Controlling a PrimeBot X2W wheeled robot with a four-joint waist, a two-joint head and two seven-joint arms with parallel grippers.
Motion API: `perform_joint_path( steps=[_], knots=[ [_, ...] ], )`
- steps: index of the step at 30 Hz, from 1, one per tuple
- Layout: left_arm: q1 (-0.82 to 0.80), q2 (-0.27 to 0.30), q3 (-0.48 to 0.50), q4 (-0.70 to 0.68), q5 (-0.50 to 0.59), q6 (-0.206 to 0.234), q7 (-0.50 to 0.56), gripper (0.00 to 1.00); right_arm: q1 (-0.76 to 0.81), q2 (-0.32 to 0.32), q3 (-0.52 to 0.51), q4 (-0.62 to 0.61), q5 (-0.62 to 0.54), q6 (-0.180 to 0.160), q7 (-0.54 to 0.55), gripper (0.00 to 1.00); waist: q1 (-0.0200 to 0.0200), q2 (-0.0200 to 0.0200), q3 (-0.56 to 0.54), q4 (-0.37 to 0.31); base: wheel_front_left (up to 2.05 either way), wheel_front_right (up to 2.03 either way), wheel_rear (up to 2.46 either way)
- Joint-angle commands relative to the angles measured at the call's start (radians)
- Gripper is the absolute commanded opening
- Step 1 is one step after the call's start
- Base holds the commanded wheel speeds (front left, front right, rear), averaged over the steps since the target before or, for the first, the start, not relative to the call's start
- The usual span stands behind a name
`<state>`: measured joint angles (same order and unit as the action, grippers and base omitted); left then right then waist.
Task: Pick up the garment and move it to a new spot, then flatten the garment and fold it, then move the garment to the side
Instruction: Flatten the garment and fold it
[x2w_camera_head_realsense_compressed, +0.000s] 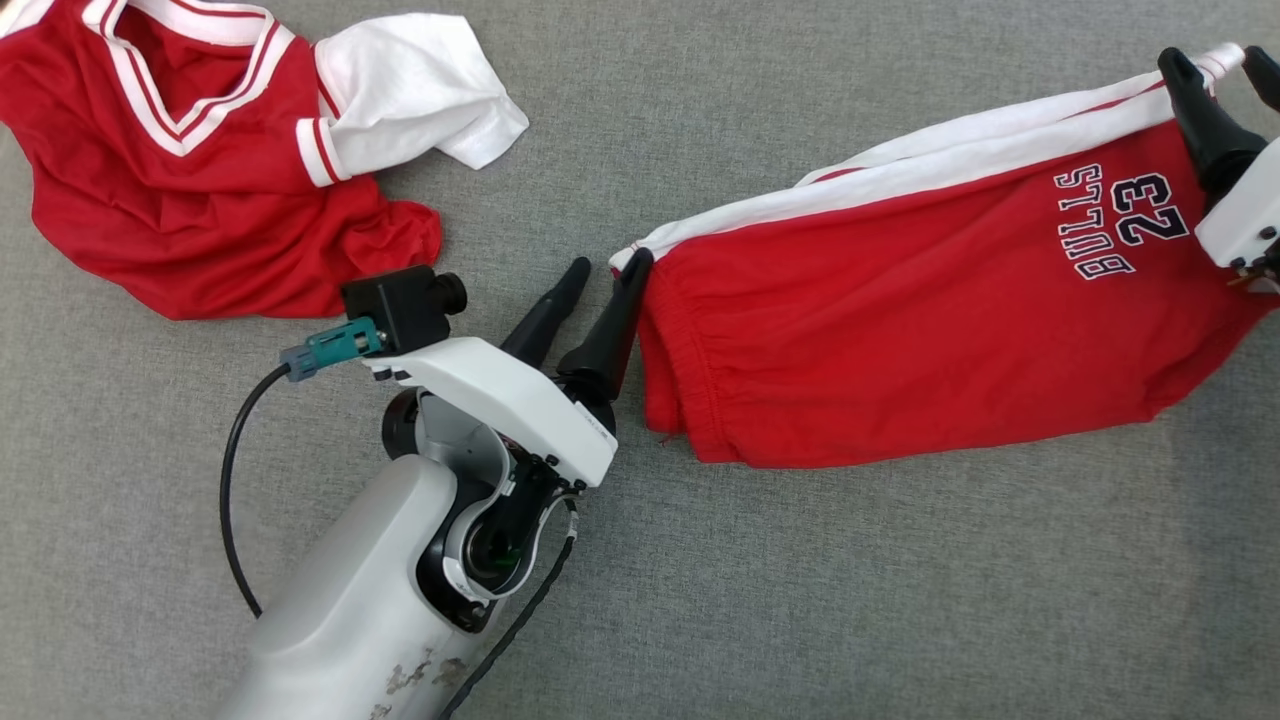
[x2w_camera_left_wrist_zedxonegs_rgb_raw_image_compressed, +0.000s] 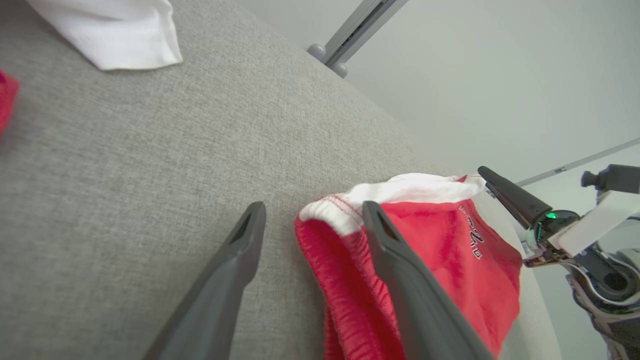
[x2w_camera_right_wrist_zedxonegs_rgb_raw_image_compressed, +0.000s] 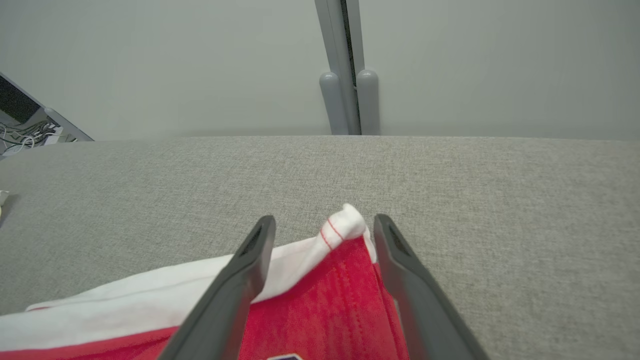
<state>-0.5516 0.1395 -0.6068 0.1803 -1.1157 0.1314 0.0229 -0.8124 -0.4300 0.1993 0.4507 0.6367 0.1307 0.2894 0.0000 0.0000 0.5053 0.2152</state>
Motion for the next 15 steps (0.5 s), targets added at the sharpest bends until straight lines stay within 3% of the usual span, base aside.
perform_joint_path(
  steps=[1, 7, 11, 15],
  knots=[
    [0.003, 0.015, -0.001, 0.0, 0.024, 0.013, -0.02, 1.0, 0.005, -0.01, 0.017, -0.01, -0.012, 0.0, -0.011, 1.0, 0.0, 0.0, -0.008, -0.006, 0.0, 0.0, 0.0],
    [0.075, 0.056, -0.003, -0.049, 0.098, 0.038, -0.115, 1.0, 0.06, -0.068, 0.059, -0.055, -0.076, 0.0, -0.029, 1.0, 0.0, 0.0, -0.039, -0.023, 0.0, 0.0, 0.0],
    [0.173, 0.09, -0.012, -0.099, 0.176, 0.073, -0.222, 1.0, 0.113, -0.095, 0.085, -0.083, -0.143, 0.0, 0.055, 1.0, 0.0, 0.0, -0.059, -0.037, 0.0, 0.0, 0.0],
    [0.237, 0.111, -0.021, -0.136, 0.255, 0.09, -0.268, 1.0, 0.149, -0.083, 0.066, -0.116, -0.175, 0.0, 0.161, 1.0, 0.0, 0.0, -0.051, -0.03, 0.0, 0.0, 0.0]
  ],
)
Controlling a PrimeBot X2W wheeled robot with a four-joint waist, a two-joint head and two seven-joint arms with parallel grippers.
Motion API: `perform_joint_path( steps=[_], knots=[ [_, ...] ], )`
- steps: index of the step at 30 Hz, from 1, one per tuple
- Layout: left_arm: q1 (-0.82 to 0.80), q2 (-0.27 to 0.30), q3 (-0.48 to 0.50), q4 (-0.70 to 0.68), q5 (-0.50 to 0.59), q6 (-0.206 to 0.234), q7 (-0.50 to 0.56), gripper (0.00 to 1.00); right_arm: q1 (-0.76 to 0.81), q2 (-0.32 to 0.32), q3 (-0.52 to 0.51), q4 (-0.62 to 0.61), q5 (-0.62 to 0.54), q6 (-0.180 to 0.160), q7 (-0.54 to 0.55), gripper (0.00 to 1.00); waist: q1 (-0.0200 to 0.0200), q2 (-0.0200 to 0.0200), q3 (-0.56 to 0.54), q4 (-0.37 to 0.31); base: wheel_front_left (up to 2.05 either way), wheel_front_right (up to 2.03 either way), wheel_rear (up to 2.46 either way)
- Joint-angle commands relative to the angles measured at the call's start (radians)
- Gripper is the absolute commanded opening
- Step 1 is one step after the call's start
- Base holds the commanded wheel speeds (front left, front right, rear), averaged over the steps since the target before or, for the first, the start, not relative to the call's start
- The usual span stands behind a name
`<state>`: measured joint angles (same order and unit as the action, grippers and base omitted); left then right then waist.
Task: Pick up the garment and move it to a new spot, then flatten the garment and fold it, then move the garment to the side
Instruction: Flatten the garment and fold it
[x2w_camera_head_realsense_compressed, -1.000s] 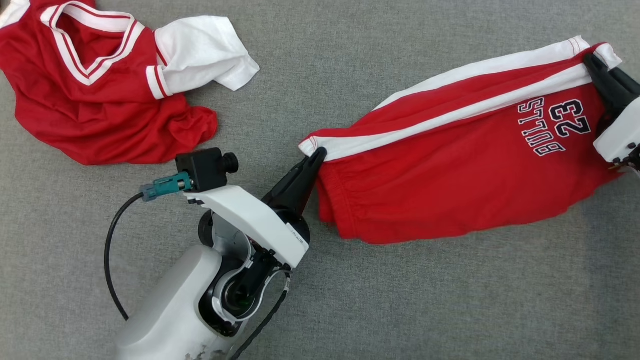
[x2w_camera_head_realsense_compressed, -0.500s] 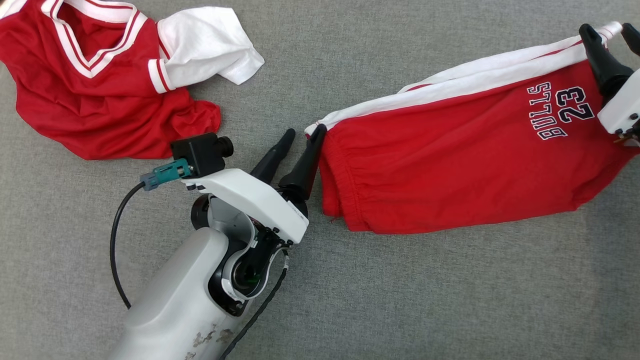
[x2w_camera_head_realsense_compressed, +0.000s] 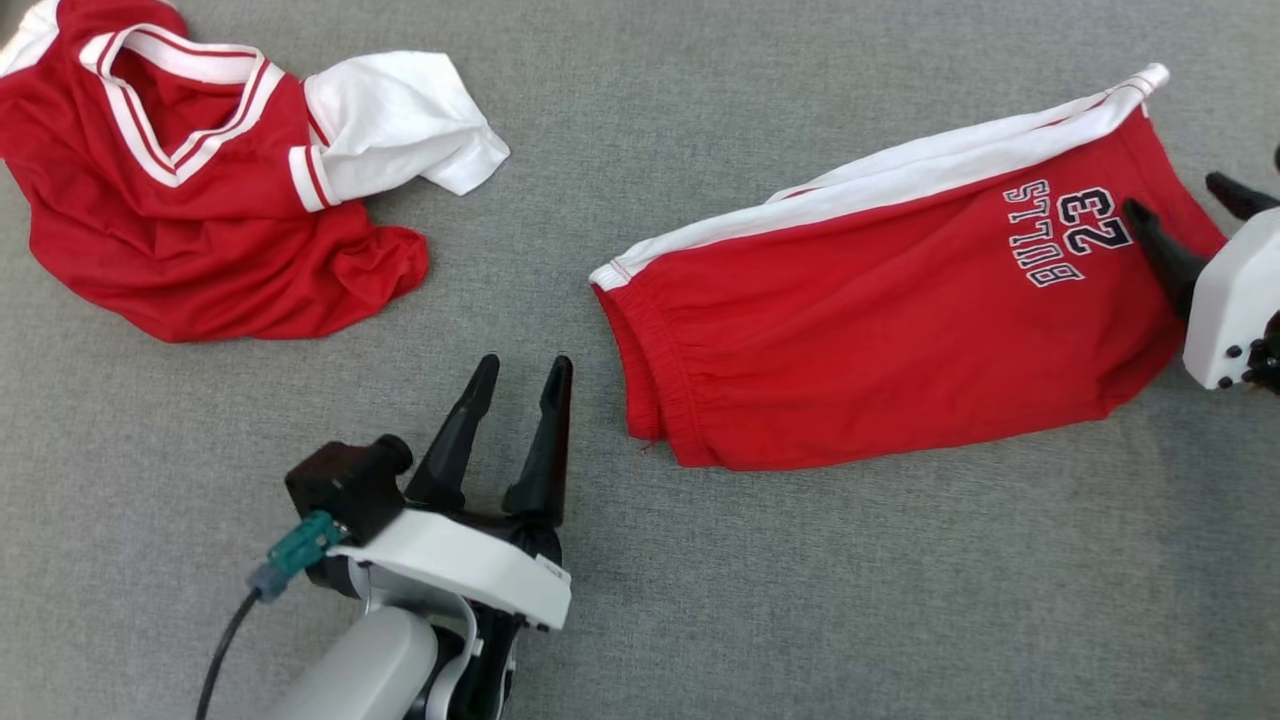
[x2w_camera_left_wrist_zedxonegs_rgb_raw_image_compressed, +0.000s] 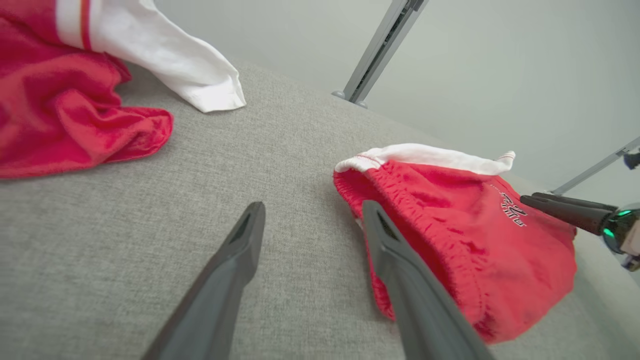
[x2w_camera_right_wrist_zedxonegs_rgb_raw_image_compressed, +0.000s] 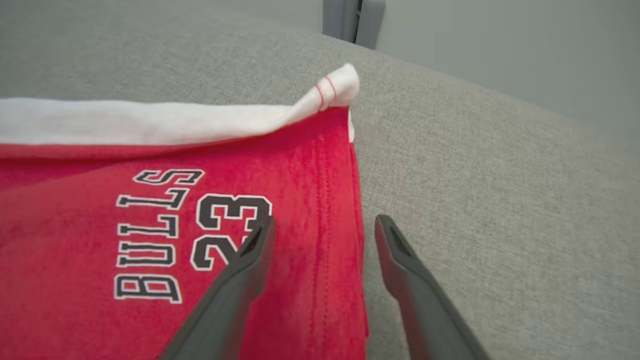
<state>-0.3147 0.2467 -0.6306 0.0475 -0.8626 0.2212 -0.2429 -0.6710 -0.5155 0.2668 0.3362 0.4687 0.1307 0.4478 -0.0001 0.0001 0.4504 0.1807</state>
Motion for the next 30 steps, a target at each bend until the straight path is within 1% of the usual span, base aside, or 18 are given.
perform_joint_path(
  steps=[1, 3, 7, 10, 15, 18, 23, 24, 25, 26, 28, 30],
  knots=[
    [0.011, 0.004, -0.001, -0.008, 0.025, -0.003, -0.008, 1.0, 0.011, 0.004, -0.009, -0.011, -0.018, 0.0, 0.023, 1.0, 0.0001, -0.0001, 0.011, 0.01, 0.0, 0.0, 0.0],
    [0.013, 0.007, -0.008, -0.018, 0.079, -0.007, -0.018, 1.0, 0.009, 0.007, -0.027, -0.027, -0.05, 0.0, 0.057, 1.0, 0.0001, -0.0001, 0.031, 0.021, 0.0, 0.0, 0.0],
    [0.004, -0.026, 0.01, -0.04, 0.161, -0.031, -0.023, 1.0, -0.008, 0.007, -0.067, -0.041, -0.146, 0.0, 0.111, 1.0, 0.0001, -0.0001, 0.075, 0.047, 0.0, 0.0, 0.0],
    [0.022, -0.062, 0.04, -0.043, 0.201, -0.058, -0.023, 1.0, -0.004, 0.011, -0.092, -0.039, -0.209, 0.0, 0.144, 1.0, 0.0001, -0.0001, 0.095, 0.062, 0.0, 0.0, 0.0],
    [0.05, -0.109, 0.079, -0.017, 0.245, -0.103, -0.023, 1.0, 0.024, 0.027, -0.131, -0.032, -0.27, 0.0, 0.191, 1.0, 0.0001, -0.0001, 0.099, 0.068, 0.0, 0.0, 0.0],
    [0.065, -0.124, 0.096, 0.002, 0.266, -0.126, -0.023, 1.0, 0.043, 0.034, -0.151, -0.036, -0.282, 0.0, 0.209, 1.0, 0.0001, -0.0001, 0.096, 0.064, 0.0, 0.0, 0.0],
    [0.074, -0.139, 0.119, 0.03, 0.29, -0.156, -0.023, 1.0, 0.081, 0.066, -0.148, -0.034, -0.244, 0.0, 0.261, 1.0, 0.0001, -0.0001, 0.086, 0.049, 0.0, 0.0, 0.0],
    [0.076, -0.141, 0.122, 0.036, 0.293, -0.16, -0.023, 1.0, 0.088, 0.075, -0.143, -0.031, -0.229, 0.0, 0.271, 0.95, 0.0001, -0.0001, 0.082, 0.045, 0.0, 0.0, 0.0],
    [0.078, -0.143, 0.125, 0.042, 0.295, -0.165, -0.023, 1.0, 0.098, 0.087, -0.137, -0.031, -0.202, 0.0, 0.276, 0.17, 0.0001, -0.0001, 0.076, 0.042, 0.0, 0.0, 0.0],
    [0.082, -0.144, 0.129, 0.048, 0.298, -0.169, -0.023, 1.0, 0.106, 0.102, -0.135, -0.027, -0.173, 0.001, 0.285, 0.0, 0.0001, -0.0001, 0.066, 0.037, 0.0, 0.0, 0.0],
    [0.091, -0.143, 0.139, 0.061, 0.304, -0.177, -0.023, 1.0, 0.122, 0.129, -0.137, -0.025, -0.123, 0.001, 0.285, 0.0, 0.0001, -0.0001, 0.041, 0.023, 0.0, 0.0, 0.0],
    [0.109, -0.141, 0.151, 0.073, 0.312, -0.185, -0.023, 1.0, 0.139, 0.14, -0.153, -0.031, -0.093, 0.001, 0.259, 0.0, 0.0001, -0.0001, 0.004, 0.007, 0.0, 0.0, 0.0]
  ],
)
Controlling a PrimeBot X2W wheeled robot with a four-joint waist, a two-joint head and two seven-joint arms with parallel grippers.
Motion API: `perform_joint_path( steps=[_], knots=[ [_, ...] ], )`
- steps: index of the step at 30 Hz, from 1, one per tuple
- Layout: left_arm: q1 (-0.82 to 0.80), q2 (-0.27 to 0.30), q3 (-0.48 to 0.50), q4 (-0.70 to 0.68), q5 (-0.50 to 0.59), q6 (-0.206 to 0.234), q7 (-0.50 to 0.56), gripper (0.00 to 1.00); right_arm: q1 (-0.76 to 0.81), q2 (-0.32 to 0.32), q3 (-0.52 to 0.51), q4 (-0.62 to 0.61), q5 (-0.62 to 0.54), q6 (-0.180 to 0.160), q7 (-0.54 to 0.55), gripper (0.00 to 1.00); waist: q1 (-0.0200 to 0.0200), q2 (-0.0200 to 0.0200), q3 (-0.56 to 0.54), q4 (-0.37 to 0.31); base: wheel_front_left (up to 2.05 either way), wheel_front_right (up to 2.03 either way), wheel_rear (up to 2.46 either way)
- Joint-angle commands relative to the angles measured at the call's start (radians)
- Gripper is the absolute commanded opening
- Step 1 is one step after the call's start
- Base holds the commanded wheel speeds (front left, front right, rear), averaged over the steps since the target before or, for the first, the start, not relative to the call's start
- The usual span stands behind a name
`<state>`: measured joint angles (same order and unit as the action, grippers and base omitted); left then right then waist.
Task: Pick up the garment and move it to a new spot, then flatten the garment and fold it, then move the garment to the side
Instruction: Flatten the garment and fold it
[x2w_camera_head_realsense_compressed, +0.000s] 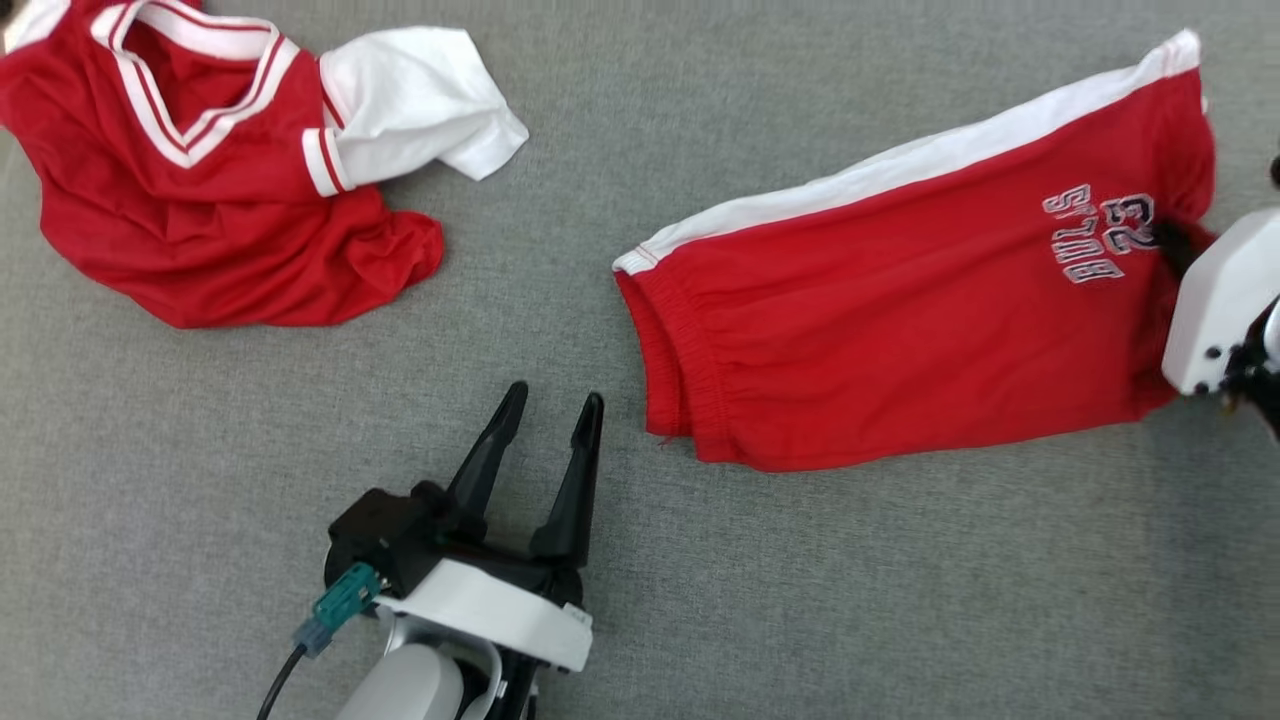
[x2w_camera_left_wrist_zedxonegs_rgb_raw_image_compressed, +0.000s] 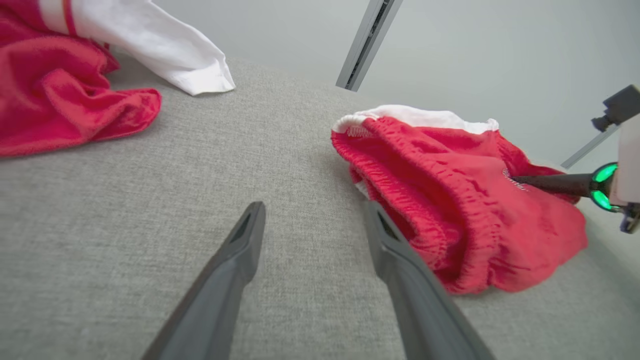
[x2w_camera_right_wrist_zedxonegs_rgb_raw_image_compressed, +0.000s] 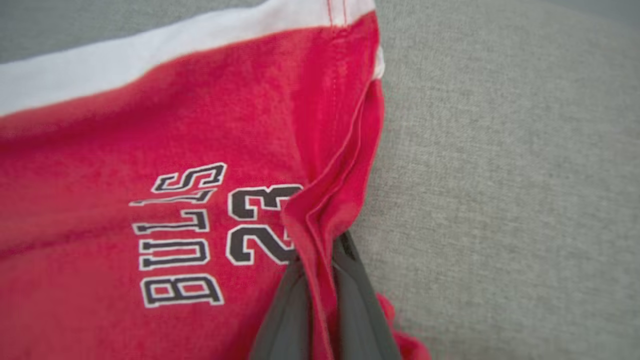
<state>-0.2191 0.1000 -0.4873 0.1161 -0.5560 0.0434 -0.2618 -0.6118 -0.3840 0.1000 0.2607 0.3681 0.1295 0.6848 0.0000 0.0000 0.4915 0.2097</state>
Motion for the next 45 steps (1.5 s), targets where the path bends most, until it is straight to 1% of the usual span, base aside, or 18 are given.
perform_joint_path(
  steps=[1, 3, 4, 5, 9, 14, 18, 22, 24, 26, 29, 31, 33, 36, 38, 40, 42, 45],
  knots=[
    [0.027, 0.01, 0.013, 0.01, 0.014, -0.009, -0.004, 1.0, 0.096, 0.018, 0.008, 0.04, 0.024, 0.002, 0.009, 0.0, 0.0, 0.0, -0.061, -0.034, 0.0, 0.0, 0.0],
    [0.041, 0.014, 0.018, 0.012, 0.019, -0.009, -0.004, 1.0, 0.111, 0.029, -0.001, 0.03, 0.043, 0.002, -0.001, 0.0, 0.0, 0.0, -0.081, -0.045, 0.0, 0.0, 0.0],
    [0.079, 0.022, 0.034, 0.017, 0.027, -0.008, -0.004, 1.0, 0.144, 0.038, -0.008, 0.01, 0.077, 0.002, -0.017, 0.0, 0.0, 0.0, -0.129, -0.071, 0.0, 0.0, 0.0],
    [0.079, 0.022, 0.034, 0.017, 0.027, -0.008, -0.004, 1.0, 0.144, 0.038, -0.008, 0.01, 0.077, 0.002, -0.017, 0.0, 0.0, 0.0, -0.129, -0.071, 0.0, 0.0, 0.0],
    [0.153, 0.037, 0.057, 0.014, 0.038, -0.012, -0.003, 1.0, 0.226, 0.031, -0.028, -0.049, 0.131, 0.002, -0.035, 0.0, 0.0, 0.0, -0.21, -0.121, 0.0, 0.0, 0.0],
    [0.226, 0.048, 0.067, 0.011, 0.047, -0.021, -0.003, 1.0, 0.332, 0.03, -0.087, -0.089, 0.192, 0.002, -0.041, 0.0, 0.0, 0.0, -0.281, -0.155, 0.0, 0.0, 0.0],
    [0.256, 0.054, 0.069, 0.006, 0.048, -0.024, -0.003, 1.0, 0.379, 0.051, -0.165, -0.073, 0.222, 0.002, -0.057, 0.0, 0.0, 0.0, -0.301, -0.162, 0.0, 0.0, 0.0],
    [0.274, 0.053, 0.061, 0.005, 0.046, -0.023, -0.003, 1.0, 0.393, 0.052, -0.251, -0.015, 0.199, 0.002, -0.091, 0.0, 0.0, 0.0, -0.306, -0.158, 0.0, 0.0, 0.0],
    [0.276, 0.051, 0.055, 0.005, 0.048, -0.025, -0.003, 1.0, 0.393, 0.035, -0.293, 0.013, 0.185, 0.002, -0.107, 0.0, 0.0, 0.0, -0.307, -0.149, 0.0, 0.0, 0.0],
    [0.279, 0.047, 0.046, 0.009, 0.048, -0.028, -0.001, 1.0, 0.396, 0.005, -0.325, 0.025, 0.169, 0.002, -0.114, 0.0, 0.0, 0.0, -0.308, -0.136, 0.0, 0.0, 0.0],
    [0.286, 0.038, 0.039, 0.016, 0.047, -0.03, -0.001, 1.0, 0.39, -0.039, -0.356, -0.025, 0.163, 0.002, -0.106, 0.0, 0.0, 0.0, -0.313, -0.116, 0.0, 0.0, 0.0],
    [0.287, 0.033, 0.037, 0.019, 0.045, -0.032, -0.002, 1.0, 0.391, -0.043, -0.336, -0.082, 0.175, 0.002, -0.09, 0.0, 0.0, 0.0, -0.314, -0.108, 0.0, 0.0, 0.0],
    [0.29, 0.029, 0.037, 0.024, 0.044, -0.034, -0.002, 1.0, 0.399, -0.038, -0.281, -0.153, 0.184, 0.002, -0.067, 0.0, 0.0, 0.0, -0.316, -0.103, 0.0, 0.0, 0.0],
    [0.291, 0.022, 0.039, 0.033, 0.046, -0.035, -0.002, 1.0, 0.404, -0.013, -0.159, -0.252, 0.211, 0.002, -0.024, 0.0, 0.0, 0.0, -0.319, -0.101, 0.0, 0.0, 0.0],
    [0.288, 0.018, 0.041, 0.04, 0.048, -0.04, -0.003, 1.0, 0.392, 0.014, -0.064, -0.292, 0.219, 0.002, -0.004, 0.0, 0.0, 0.0, -0.321, -0.102, 0.0, 0.0, 0.0],
    [0.283, 0.014, 0.044, 0.048, 0.051, -0.043, -0.003, 1.0, 0.375, 0.048, 0.02, -0.297, 0.227, 0.002, 0.007, 0.0, 0.0, 0.0, -0.324, -0.103, 0.0, 0.0, 0.0],
    [0.275, 0.011, 0.045, 0.058, 0.055, -0.051, -0.003, 1.0, 0.349, 0.079, 0.074, -0.269, 0.222, 0.002, -0.005, 0.0, 0.0, 0.0, -0.328, -0.1, 0.0, 0.0, 0.0],
    [0.264, 0.005, 0.043, 0.075, 0.055, -0.06, -0.003, 1.0, 0.311, 0.126, 0.122, -0.197, 0.198, 0.002, -0.04, 0.0, 0.0, 0.0, -0.333, -0.09, 0.0, 0.0, 0.0]
  ],
)
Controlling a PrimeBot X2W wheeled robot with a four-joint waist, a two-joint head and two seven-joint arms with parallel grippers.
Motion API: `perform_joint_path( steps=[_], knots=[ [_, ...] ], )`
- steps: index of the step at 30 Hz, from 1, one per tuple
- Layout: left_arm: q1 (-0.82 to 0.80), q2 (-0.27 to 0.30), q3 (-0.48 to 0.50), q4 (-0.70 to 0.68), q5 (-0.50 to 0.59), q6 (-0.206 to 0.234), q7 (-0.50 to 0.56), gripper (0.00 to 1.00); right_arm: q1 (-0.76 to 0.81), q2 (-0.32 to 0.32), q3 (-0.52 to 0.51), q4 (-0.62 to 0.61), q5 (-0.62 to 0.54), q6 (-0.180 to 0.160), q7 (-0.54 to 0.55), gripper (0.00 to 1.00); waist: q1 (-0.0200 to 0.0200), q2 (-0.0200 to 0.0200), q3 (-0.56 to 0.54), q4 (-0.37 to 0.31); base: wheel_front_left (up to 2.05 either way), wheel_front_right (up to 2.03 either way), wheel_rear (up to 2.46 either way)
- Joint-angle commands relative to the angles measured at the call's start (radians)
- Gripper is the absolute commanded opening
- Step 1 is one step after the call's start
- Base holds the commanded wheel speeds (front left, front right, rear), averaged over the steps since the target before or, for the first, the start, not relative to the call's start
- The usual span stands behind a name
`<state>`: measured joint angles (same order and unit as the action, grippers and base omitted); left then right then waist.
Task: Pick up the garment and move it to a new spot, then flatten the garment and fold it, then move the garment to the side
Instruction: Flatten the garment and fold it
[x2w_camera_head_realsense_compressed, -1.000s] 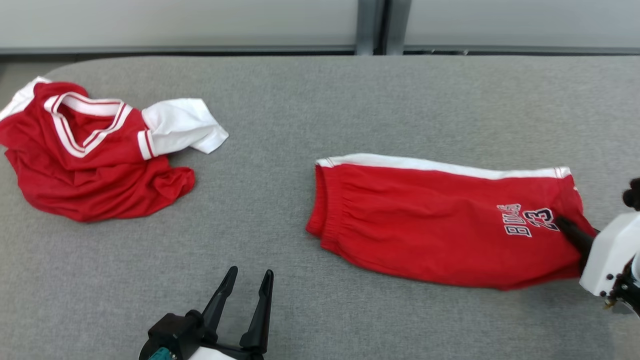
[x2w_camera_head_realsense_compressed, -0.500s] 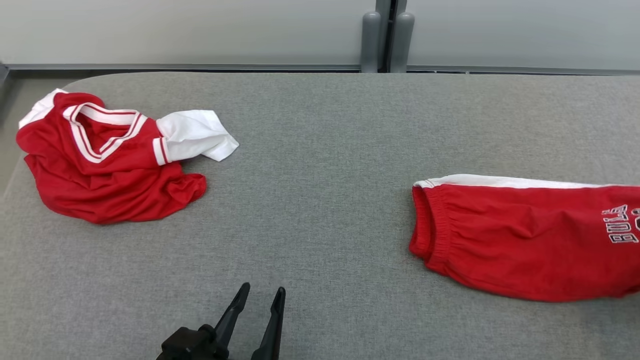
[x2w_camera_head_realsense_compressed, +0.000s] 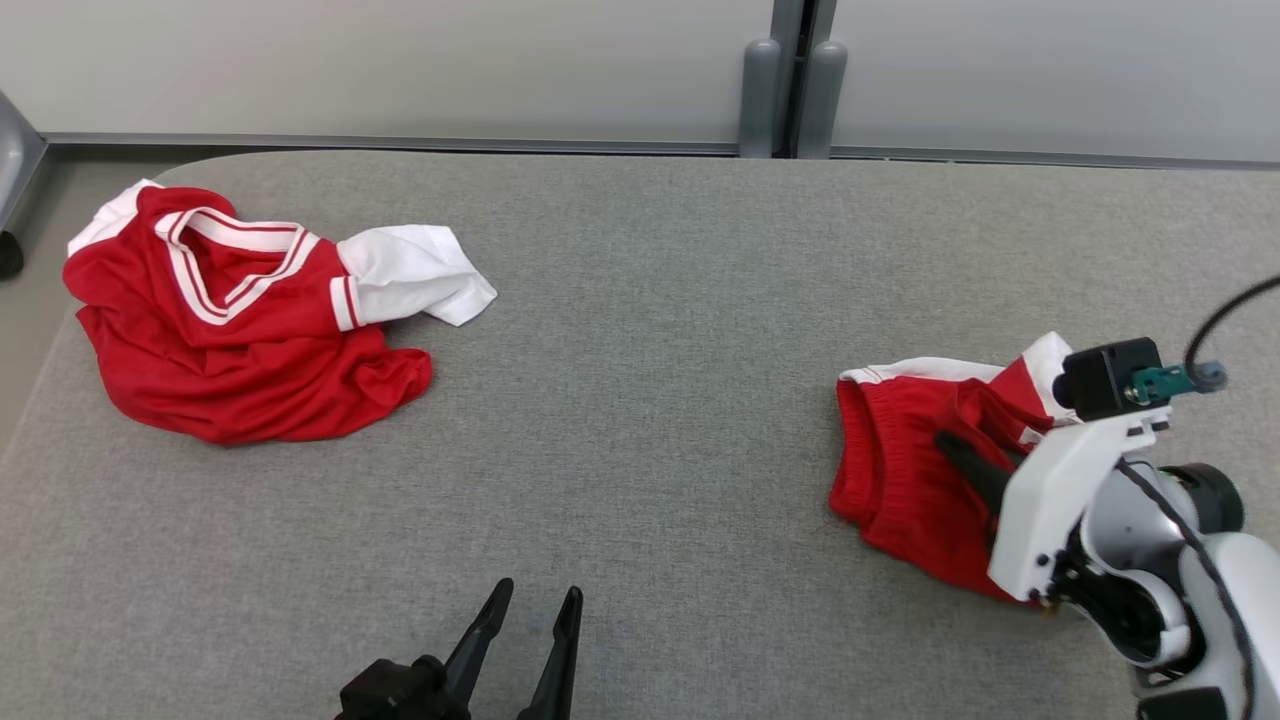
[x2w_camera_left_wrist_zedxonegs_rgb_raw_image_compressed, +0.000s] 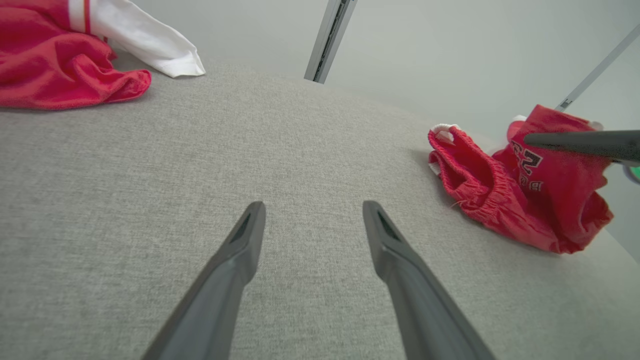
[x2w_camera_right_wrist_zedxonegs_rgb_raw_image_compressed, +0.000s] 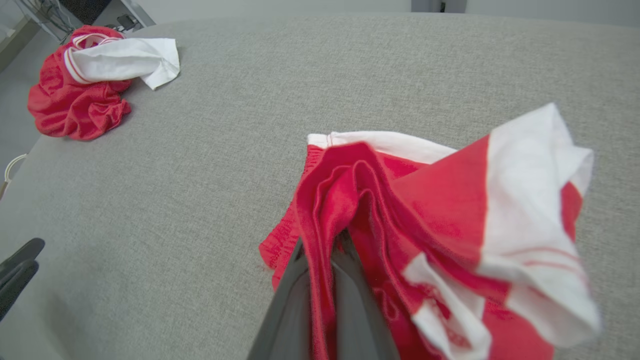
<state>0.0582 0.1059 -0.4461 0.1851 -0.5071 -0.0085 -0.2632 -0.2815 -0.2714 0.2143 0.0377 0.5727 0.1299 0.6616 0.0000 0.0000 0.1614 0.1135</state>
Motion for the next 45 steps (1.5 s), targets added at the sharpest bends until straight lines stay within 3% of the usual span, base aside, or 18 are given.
perform_joint_path(
  steps=[1, 8, 11, 12, 13, 14, 20, 30, 36, 41, 45],
  knots=[
    [-0.017, -0.003, 0.002, 0.011, 0.006, -0.009, -0.002, 1.0, -0.031, 0.026, 0.021, 0.052, -0.014, 0.002, -0.026, 0.0, 0.0, 0.0, -0.004, 0.011, 0.0, 0.0, 0.0],
    [-0.024, -0.016, 0.005, 0.036, 0.007, -0.019, -0.002, 1.0, -0.094, 0.071, 0.054, 0.187, -0.052, 0.002, -0.078, 0.01, 0.0, 0.0, -0.009, 0.038, 0.0, 0.0, 0.0],
    [-0.02, -0.024, 0.004, 0.045, 0.008, -0.025, -0.002, 1.0, -0.113, 0.086, 0.061, 0.243, -0.064, 0.002, -0.107, 0.19, 0.0, 0.0, -0.009, 0.044, 0.0, 0.0, 0.0],
    [-0.019, -0.027, 0.003, 0.049, 0.008, -0.027, -0.002, 1.0, -0.117, 0.09, 0.065, 0.259, -0.068, 0.002, -0.118, 0.39, 0.0, 0.0, -0.009, 0.045, 0.0, 0.0, 0.0],
    [-0.018, -0.029, 0.003, 0.051, 0.01, -0.027, -0.002, 1.0, -0.12, 0.094, 0.069, 0.273, -0.071, 0.002, -0.129, 0.83, 0.0, 0.0, -0.009, 0.044, 0.0, 0.0, 0.0],
    [-0.017, -0.031, 0.004, 0.054, 0.011, -0.027, -0.002, 1.0, -0.123, 0.099, 0.072, 0.284, -0.075, 0.002, -0.141, 1.0, 0.0, 0.0, -0.009, 0.043, 0.0, 0.0, 0.0],
    [-0.002, -0.034, 0.025, 0.061, 0.018, -0.029, -0.002, 1.0, -0.099, 0.104, 0.132, 0.255, -0.078, 0.002, -0.254, 1.0, 0.0, 0.0, -0.024, 0.01, 0.0, 0.0, 0.0],
    [0.044, -0.024, 0.074, 0.049, 0.036, -0.02, -0.002, 1.0, 0.095, 0.03, 0.175, 0.043, -0.107, 0.002, -0.459, 1.0, 0.0, 0.0, -0.082, -0.088, 0.0, 0.0, 0.0],
    [0.069, -0.027, 0.106, 0.031, 0.044, -0.021, -0.002, 1.0, 0.242, -0.001, 0.068, 0.012, -0.186, 0.001, -0.657, 1.0, 0.0, 0.0, -0.123, -0.115, 0.0, 0.0, 0.0],
    [0.108, -0.031, 0.154, 0.011, 0.065, -0.022, -0.002, 1.0, 0.348, 0.049, -0.072, 0.071, -0.281, 0.002, -0.862, 1.0, 0.0, 0.0, -0.16, -0.123, 0.0, 0.0, 0.0],
    [0.132, -0.038, 0.208, -0.018, 0.081, -0.03, -0.002, 1.0, 0.405, 0.084, -0.134, 0.118, -0.327, 0.002, -0.921, 1.0, 0.0, 0.0, -0.17, -0.124, 0.0, 0.0, 0.0]
  ],
)
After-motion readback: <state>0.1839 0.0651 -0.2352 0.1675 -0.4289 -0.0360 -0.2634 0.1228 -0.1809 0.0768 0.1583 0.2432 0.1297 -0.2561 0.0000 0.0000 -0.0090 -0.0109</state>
